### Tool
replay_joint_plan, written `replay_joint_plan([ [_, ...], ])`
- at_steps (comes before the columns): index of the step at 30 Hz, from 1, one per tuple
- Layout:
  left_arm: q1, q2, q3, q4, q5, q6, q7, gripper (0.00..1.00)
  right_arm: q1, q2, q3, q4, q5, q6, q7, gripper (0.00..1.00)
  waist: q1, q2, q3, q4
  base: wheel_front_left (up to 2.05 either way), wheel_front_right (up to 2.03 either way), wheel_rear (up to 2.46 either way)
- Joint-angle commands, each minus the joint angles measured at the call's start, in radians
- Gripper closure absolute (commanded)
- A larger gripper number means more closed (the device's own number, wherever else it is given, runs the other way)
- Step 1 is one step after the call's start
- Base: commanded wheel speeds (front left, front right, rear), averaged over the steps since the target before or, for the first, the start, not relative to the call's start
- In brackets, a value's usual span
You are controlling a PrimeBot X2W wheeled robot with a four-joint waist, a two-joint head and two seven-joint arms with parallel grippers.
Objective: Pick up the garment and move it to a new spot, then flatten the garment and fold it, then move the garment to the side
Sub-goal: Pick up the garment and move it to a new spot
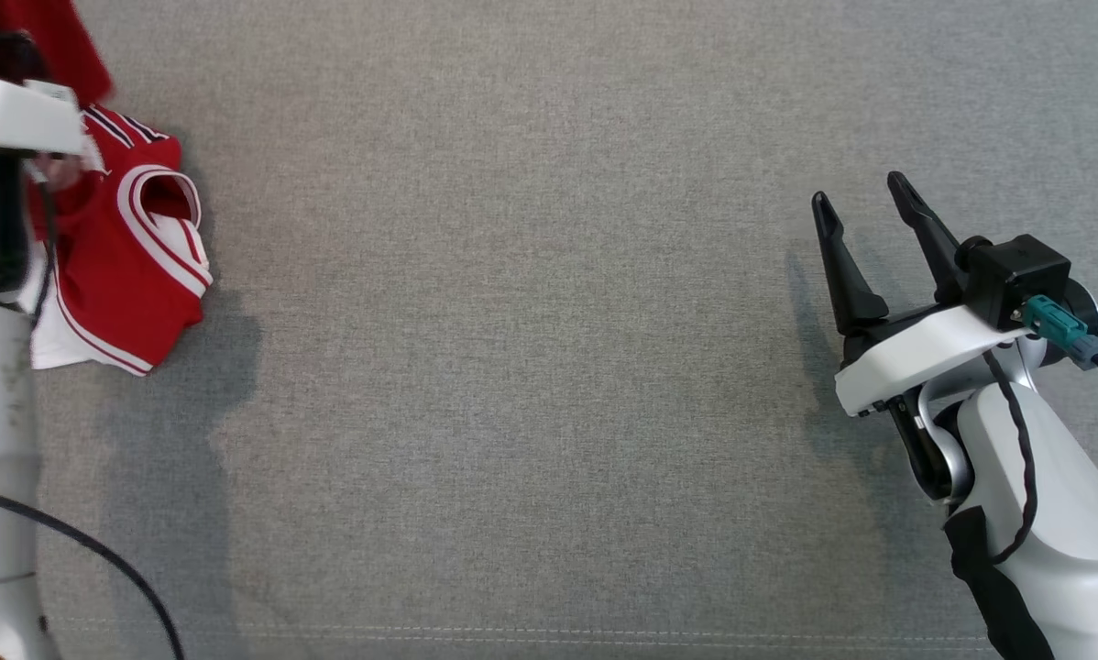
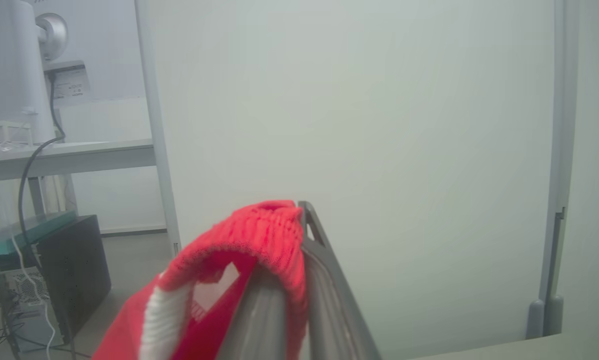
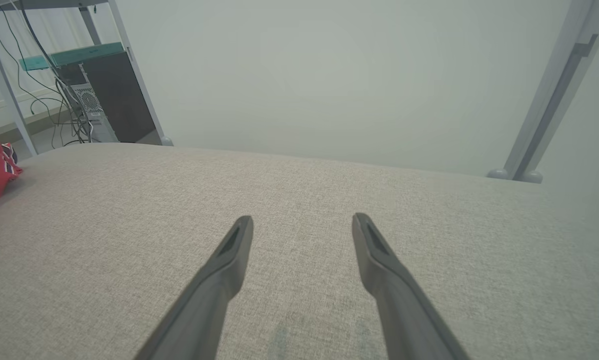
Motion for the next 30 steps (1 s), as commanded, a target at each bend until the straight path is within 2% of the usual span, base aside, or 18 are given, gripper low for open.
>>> replay_joint_plan([
  [1,0.002,0.008,-0.017,-0.063,0.013,-0.011,-0.005,1.00,0.028,0.011,0.007,-0.023,0.011,0.004,-0.013,0.00,0.0000,0.0000,-0.024,-0.016,0.00,0.00,0.00],
  [10,0.104,-0.194,-0.324,-0.105,-0.010,-0.019,-0.005,1.00,0.052,0.029,-0.013,-0.029,0.008,0.004,-0.013,0.00,0.0000,0.0000,-0.058,-0.089,0.00,0.00,0.00],
  [14,0.115,-0.247,-0.448,-0.045,-0.042,-0.019,-0.005,1.00,0.054,0.040,-0.012,-0.029,0.011,0.004,-0.013,0.00,0.0000,0.0000,-0.052,-0.140,0.00,0.00,0.00],
  [17,0.117,-0.263,-0.513,0.017,-0.048,-0.019,-0.005,1.00,0.053,0.046,-0.006,-0.027,0.013,0.004,-0.013,0.00,0.0000,0.0000,-0.047,-0.167,0.00,0.00,0.00],
  [18,0.120,-0.269,-0.547,0.055,-0.056,-0.019,-0.005,0.61,0.053,0.050,-0.002,-0.026,0.013,0.004,-0.013,0.00,0.0000,0.0000,-0.046,-0.181,0.00,0.00,0.00],
  [19,0.122,-0.272,-0.589,0.102,-0.058,-0.019,-0.005,0.00,0.052,0.053,0.003,-0.024,0.015,0.004,-0.013,0.00,0.0000,0.0000,-0.046,-0.195,0.00,0.00,0.00],
  [23,0.125,-0.282,-0.674,0.208,-0.085,-0.019,-0.005,0.00,0.049,0.059,-0.002,-0.015,0.024,0.004,-0.013,0.00,0.0000,0.0000,-0.051,-0.225,0.00,0.00,0.00],
  [27,0.149,-0.284,-0.682,0.250,-0.098,-0.019,-0.005,0.00,0.056,0.054,-0.022,-0.010,0.024,0.004,-0.013,0.00,0.0000,0.0000,-0.070,-0.212,0.00,0.00,0.00],
  [30,0.179,-0.274,-0.638,0.239,-0.078,-0.012,-0.005,0.00,0.058,0.052,-0.023,-0.013,0.023,0.004,-0.013,0.00,0.0000,0.0000,-0.091,-0.183,0.00,0.00,0.00],
])
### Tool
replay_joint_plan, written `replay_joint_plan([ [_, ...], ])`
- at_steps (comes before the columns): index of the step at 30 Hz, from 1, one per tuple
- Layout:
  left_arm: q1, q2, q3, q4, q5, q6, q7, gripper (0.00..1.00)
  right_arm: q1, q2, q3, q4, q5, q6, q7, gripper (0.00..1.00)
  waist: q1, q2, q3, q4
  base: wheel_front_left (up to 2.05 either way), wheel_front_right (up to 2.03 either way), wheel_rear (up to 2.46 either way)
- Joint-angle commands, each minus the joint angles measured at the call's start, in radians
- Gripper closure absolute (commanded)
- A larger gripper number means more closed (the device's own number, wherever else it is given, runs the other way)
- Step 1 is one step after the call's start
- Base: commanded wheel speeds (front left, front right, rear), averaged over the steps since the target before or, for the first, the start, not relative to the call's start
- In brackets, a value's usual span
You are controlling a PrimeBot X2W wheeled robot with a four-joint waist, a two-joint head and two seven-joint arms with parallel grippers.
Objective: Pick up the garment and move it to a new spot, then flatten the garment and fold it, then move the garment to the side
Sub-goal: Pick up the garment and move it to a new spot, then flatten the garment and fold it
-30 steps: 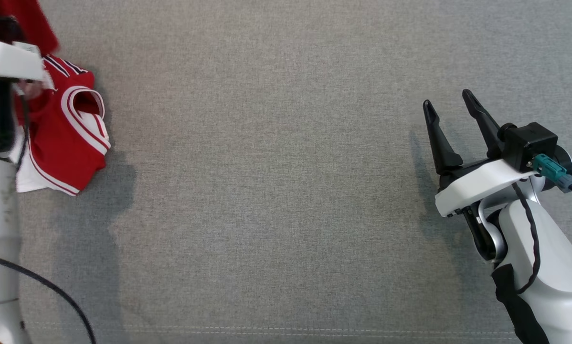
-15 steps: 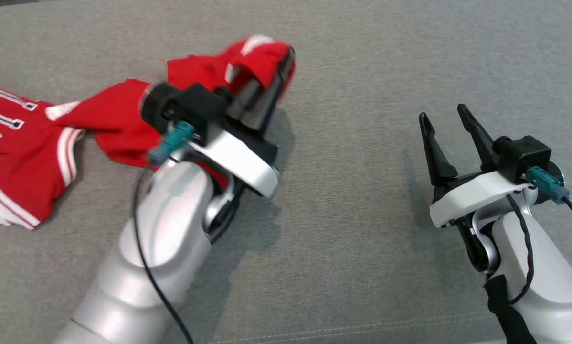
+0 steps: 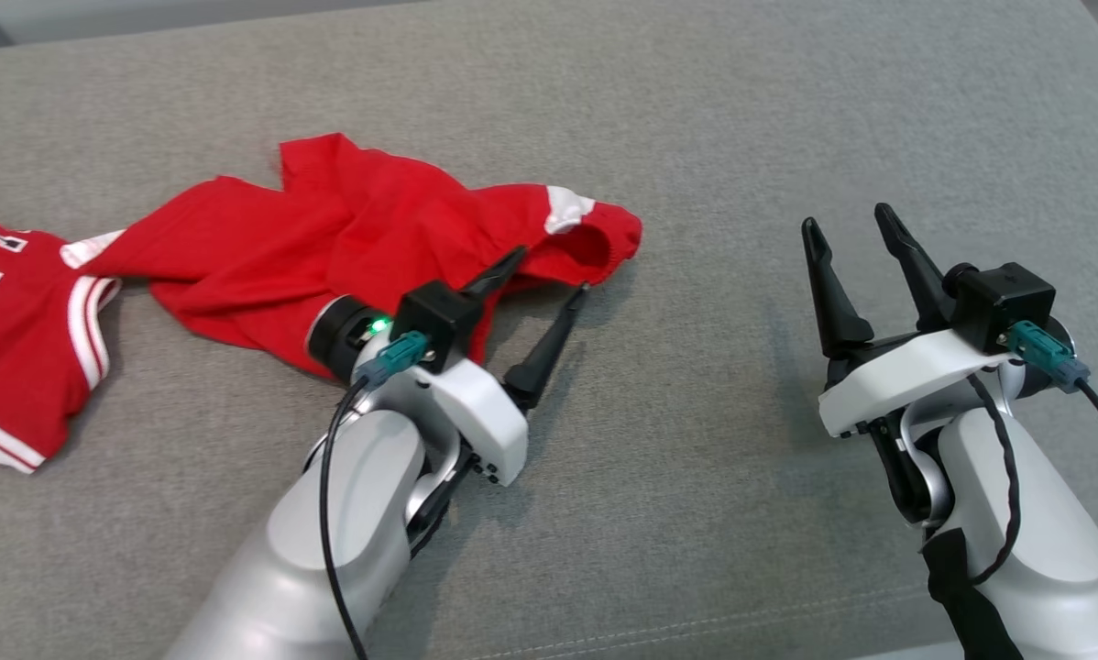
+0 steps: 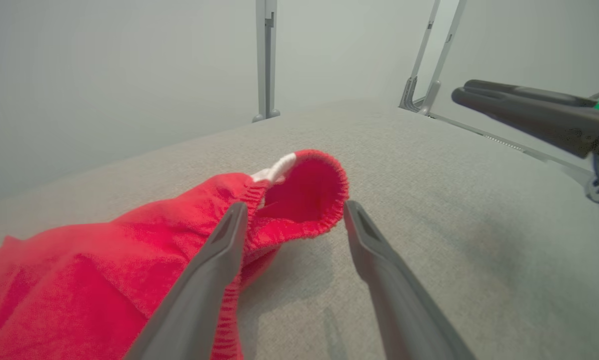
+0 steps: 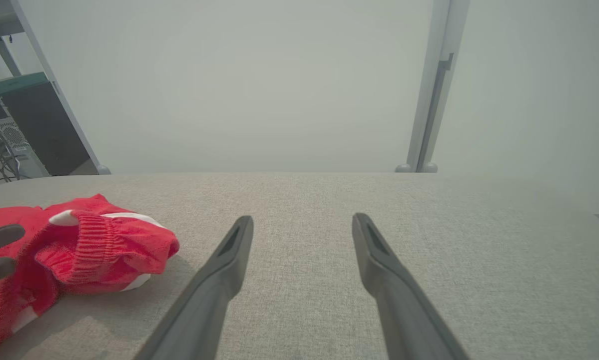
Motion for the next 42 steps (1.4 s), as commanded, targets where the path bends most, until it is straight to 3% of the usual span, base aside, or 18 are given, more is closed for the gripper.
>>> replay_joint_plan([
  [1,0.014,0.025,0.054,-0.033,0.020,0.018,-0.006,0.00,0.017,0.003,0.015,-0.026,0.002,0.004,-0.013,0.00,0.0000,0.0000,-0.022,0.029,0.00,0.00,0.00],
  [5,0.088,0.050,0.148,-0.112,0.079,0.078,-0.006,0.00,0.010,0.003,0.052,-0.034,0.005,0.004,-0.013,0.00,0.0000,0.0000,-0.055,0.082,0.00,0.00,0.00],
  [14,0.278,0.050,0.353,-0.241,0.158,0.127,-0.006,0.00,0.024,-0.007,0.278,-0.026,0.066,0.004,-0.013,0.00,0.0000,0.0000,-0.127,0.200,0.00,0.00,0.00],
  [24,0.414,0.016,0.466,-0.289,0.235,0.094,-0.006,0.00,0.066,-0.038,0.506,0.092,0.252,0.004,-0.013,0.00,0.0000,0.0000,-0.161,0.307,0.00,0.00,0.00],
  [29,0.424,0.005,0.488,-0.293,0.245,0.079,-0.006,0.00,0.061,-0.047,0.517,0.140,0.332,0.004,-0.013,0.07,0.0000,0.0000,-0.151,0.362,0.00,0.00,0.00],
  [42,0.431,0.001,0.464,-0.310,0.215,0.072,-0.006,0.00,0.022,-0.049,0.491,0.234,0.389,0.004,-0.013,0.00,0.0000,0.0000,-0.120,0.485,0.00,0.00,0.00],
])
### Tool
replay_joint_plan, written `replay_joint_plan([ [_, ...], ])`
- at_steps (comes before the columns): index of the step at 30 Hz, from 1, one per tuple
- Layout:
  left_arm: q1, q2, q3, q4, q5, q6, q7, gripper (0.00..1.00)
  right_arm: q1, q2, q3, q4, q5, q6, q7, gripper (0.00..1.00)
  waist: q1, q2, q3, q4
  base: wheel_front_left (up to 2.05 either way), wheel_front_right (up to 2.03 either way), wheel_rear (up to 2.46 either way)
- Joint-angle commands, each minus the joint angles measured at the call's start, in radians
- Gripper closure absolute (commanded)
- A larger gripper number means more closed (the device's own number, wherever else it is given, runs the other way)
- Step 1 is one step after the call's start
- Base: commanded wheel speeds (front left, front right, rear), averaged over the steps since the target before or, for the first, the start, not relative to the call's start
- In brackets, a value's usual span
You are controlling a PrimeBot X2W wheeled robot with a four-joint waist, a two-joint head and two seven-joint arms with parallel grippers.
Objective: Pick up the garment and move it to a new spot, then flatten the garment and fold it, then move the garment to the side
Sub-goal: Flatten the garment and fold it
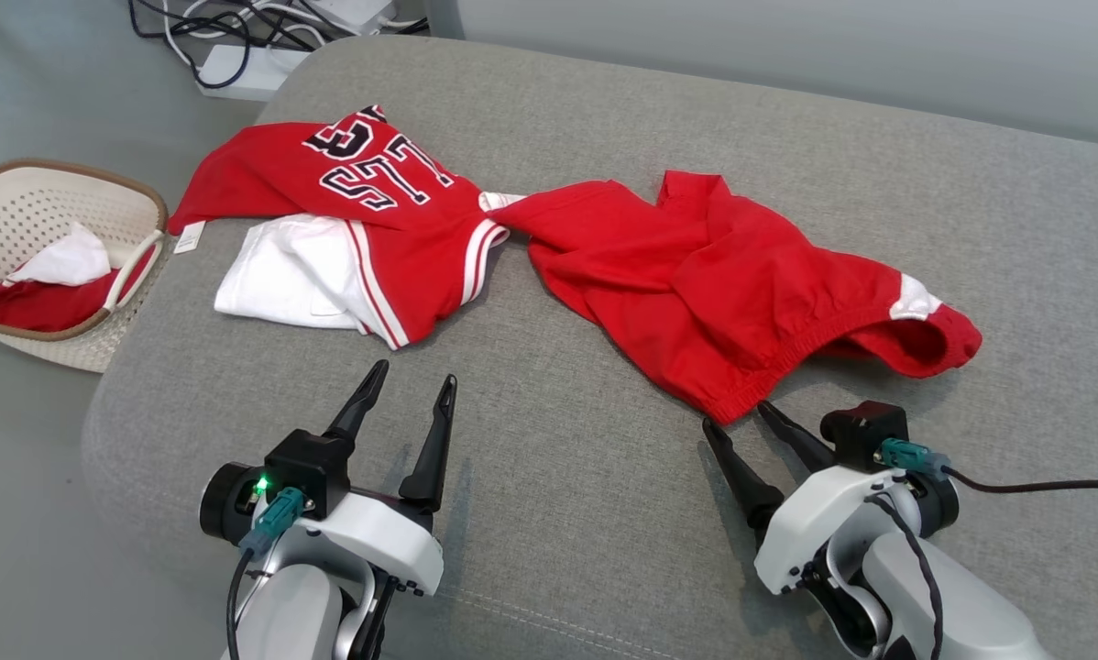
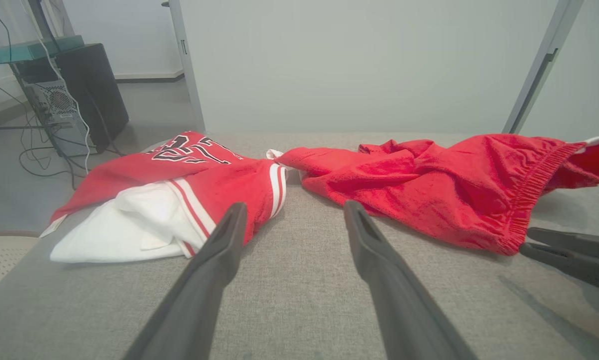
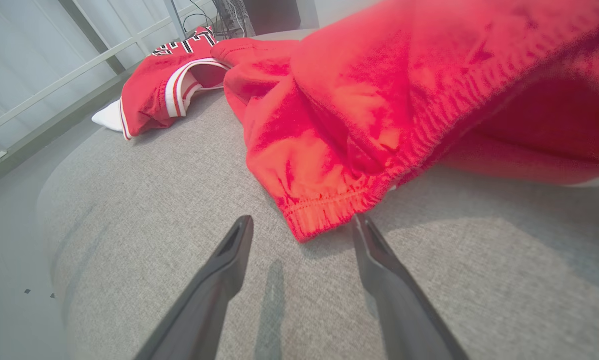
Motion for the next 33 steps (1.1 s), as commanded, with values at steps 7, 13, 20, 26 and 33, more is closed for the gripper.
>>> replay_joint_plan([
  [7,-0.014,0.009,0.011,-0.032,-0.045,0.013,-0.006,0.00,-0.052,0.010,-0.016,0.015,-0.048,0.004,-0.013,0.13,0.0000,0.0000,0.037,0.055,0.00,0.00,0.00],
  [13,-0.020,0.009,-0.003,-0.031,-0.075,0.019,-0.006,0.00,-0.081,0.018,-0.054,0.076,-0.083,0.004,-0.013,0.17,0.0000,0.0000,0.056,0.082,0.00,0.00,0.00],
  [20,-0.011,0.009,-0.012,-0.029,-0.097,0.027,-0.006,0.00,-0.063,0.036,-0.009,0.069,-0.093,0.004,-0.013,0.16,0.0000,0.0000,0.055,0.084,0.00,0.00,0.00],
  [26,-0.015,0.009,-0.032,-0.031,-0.110,0.029,-0.006,0.00,-0.076,0.037,0.027,0.068,-0.054,0.004,-0.013,0.13,0.0000,0.0000,0.051,0.083,0.00,0.00,0.00],
  [33,-0.014,0.009,-0.049,-0.028,-0.112,0.029,-0.006,0.00,-0.091,0.051,-0.076,0.030,0.003,0.004,-0.013,0.24,0.0000,0.0000,0.051,0.090,0.00,0.00,0.00],
])
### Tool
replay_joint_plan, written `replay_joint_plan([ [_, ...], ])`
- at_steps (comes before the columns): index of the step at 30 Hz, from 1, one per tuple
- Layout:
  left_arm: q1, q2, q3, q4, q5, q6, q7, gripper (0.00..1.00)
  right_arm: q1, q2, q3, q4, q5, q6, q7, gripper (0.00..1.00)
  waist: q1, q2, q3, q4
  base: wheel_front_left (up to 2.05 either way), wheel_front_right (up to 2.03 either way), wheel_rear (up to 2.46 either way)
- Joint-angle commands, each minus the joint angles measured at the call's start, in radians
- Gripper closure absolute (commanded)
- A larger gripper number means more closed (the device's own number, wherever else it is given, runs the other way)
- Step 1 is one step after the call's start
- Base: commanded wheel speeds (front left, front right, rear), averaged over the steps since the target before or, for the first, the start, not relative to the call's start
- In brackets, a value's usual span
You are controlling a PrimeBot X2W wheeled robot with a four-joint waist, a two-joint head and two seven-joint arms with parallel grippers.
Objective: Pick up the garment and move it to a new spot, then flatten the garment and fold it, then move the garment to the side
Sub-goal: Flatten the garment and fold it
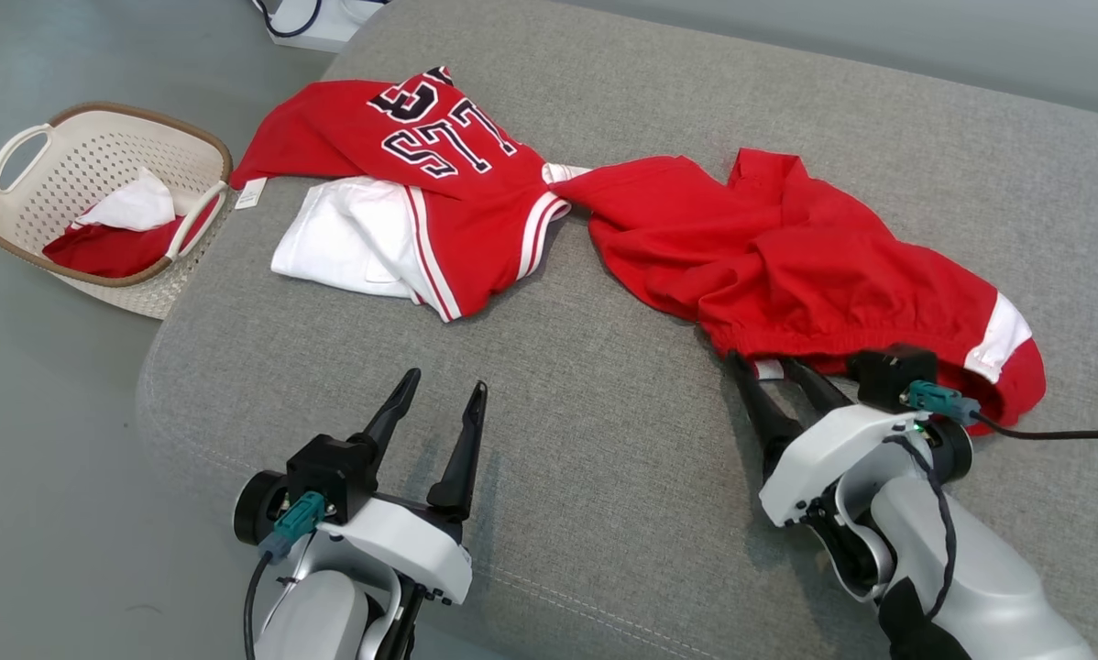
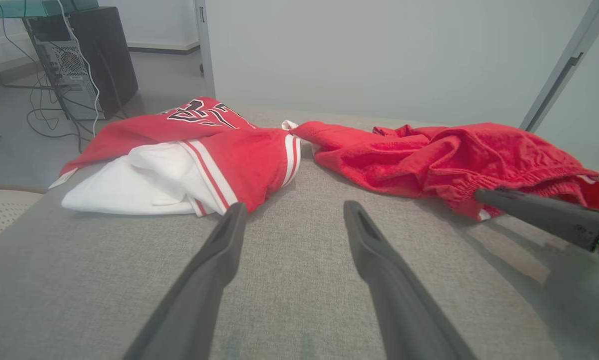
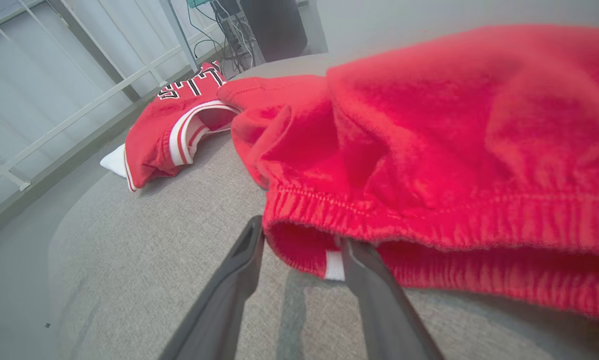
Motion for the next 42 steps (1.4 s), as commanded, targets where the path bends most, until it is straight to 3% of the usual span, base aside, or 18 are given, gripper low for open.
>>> replay_joint_plan([
  [1,-0.012,0.012,0.026,-0.017,-0.004,0.008,-0.006,0.00,-0.007,0.021,0.003,-0.038,0.008,0.004,-0.013,0.28,0.0000,-0.0001,0.001,0.002,0.00,0.00,0.00],
  [2,-0.011,0.012,0.025,-0.014,-0.005,0.007,-0.006,0.00,-0.003,0.023,-0.007,-0.045,0.018,0.004,-0.013,0.33,0.0000,-0.0001,0.000,0.003,0.00,0.00,0.00],
  [3,-0.011,0.012,0.023,-0.011,-0.005,0.007,-0.006,0.00,0.000,0.024,-0.014,-0.050,0.022,0.004,-0.013,0.51,0.0000,-0.0001,-0.001,0.004,0.00,0.00,0.00],
  [5,-0.009,0.012,0.021,-0.008,-0.007,0.007,-0.006,0.00,0.005,0.026,-0.031,-0.057,0.037,0.004,-0.013,0.65,0.0000,-0.0001,-0.003,0.004,0.00,0.00,0.00],
  [7,-0.009,0.012,0.020,-0.005,-0.007,0.007,-0.006,0.00,0.009,0.029,-0.048,-0.066,0.052,0.004,-0.013,0.97,0.0000,-0.0001,-0.005,0.003,0.00,0.00,0.00],
  [8,-0.008,0.012,0.020,-0.004,-0.007,0.008,-0.006,0.00,0.009,0.029,-0.049,-0.066,0.054,0.004,-0.013,1.00,0.0000,-0.0001,-0.007,0.002,0.00,0.00,0.00],
  [15,-0.002,0.012,0.031,0.004,0.005,0.004,-0.006,0.00,0.010,0.030,-0.127,-0.126,0.073,0.004,-0.013,1.00,0.0000,-0.0001,-0.029,-0.034,0.00,0.00,0.00],
  [20,0.004,0.012,0.043,0.009,0.023,-0.006,-0.006,0.00,0.028,-0.002,-0.234,-0.239,0.087,0.004,-0.013,1.00,0.0000,-0.0001,-0.066,-0.120,0.00,0.00,0.00],
  [26,-0.002,0.012,0.044,0.010,0.030,-0.017,-0.006,0.00,0.050,-0.060,-0.327,-0.289,0.090,0.004,-0.013,1.00,0.0000,-0.0001,-0.089,-0.230,0.00,0.00,0.00],
  [33,-0.022,0.012,0.035,0.015,0.030,-0.025,-0.006,0.00,0.066,-0.117,-0.324,-0.217,0.130,0.004,-0.013,1.00,0.0000,-0.0001,-0.078,-0.322,0.00,0.00,0.00],
  [41,-0.053,0.012,0.008,0.028,0.032,-0.037,-0.006,0.00,0.037,-0.184,-0.303,-0.032,0.141,0.004,-0.013,0.99,0.0000,-0.0001,-0.052,-0.351,0.00,0.00,0.00],
  [42,-0.058,0.012,0.007,0.034,0.035,-0.039,-0.006,0.00,0.028,-0.185,-0.301,-0.005,0.142,0.004,-0.013,0.54,0.0000,-0.0001,-0.048,-0.353,0.00,0.00,0.00],
])
